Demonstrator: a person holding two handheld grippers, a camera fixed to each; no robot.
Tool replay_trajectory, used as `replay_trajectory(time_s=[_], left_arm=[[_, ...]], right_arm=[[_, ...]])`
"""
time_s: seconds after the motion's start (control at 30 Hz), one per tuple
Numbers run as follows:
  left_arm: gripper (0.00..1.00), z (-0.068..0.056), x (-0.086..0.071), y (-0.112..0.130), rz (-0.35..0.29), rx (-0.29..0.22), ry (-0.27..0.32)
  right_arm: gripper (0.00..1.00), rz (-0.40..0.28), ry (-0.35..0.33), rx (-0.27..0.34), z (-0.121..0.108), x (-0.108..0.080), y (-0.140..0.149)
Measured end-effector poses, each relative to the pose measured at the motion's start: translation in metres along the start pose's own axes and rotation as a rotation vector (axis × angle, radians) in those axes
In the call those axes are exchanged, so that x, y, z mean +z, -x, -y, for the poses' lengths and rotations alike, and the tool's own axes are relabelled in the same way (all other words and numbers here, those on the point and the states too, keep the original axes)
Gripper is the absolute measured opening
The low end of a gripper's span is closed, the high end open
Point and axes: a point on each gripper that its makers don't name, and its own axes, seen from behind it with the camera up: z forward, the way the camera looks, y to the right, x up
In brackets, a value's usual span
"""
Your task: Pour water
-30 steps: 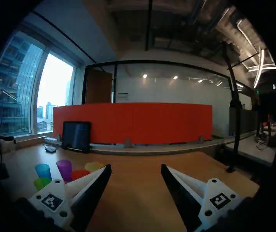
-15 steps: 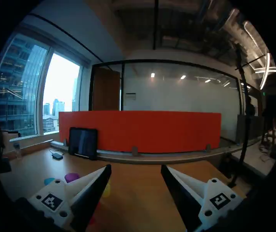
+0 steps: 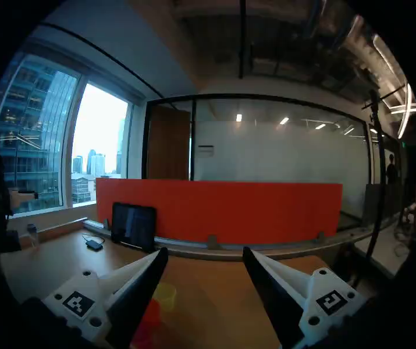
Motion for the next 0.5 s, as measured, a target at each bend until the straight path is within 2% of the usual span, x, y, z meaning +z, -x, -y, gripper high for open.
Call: replay_trajectory(time_s=[0.2, 0.5], left_arm=[[0.99, -0.010, -0.001, -0.003, 0.006, 0.015, 0.052], [0.99, -0.042, 0.002, -0.008, 0.018, 0.026, 0.199]], right_arm=[[0.99, 0.027, -0.059, 0.004, 0.010, -0.002, 0.003], [0.99, 0.033, -0.251, 0.026, 0.048, -0.007, -0.005]])
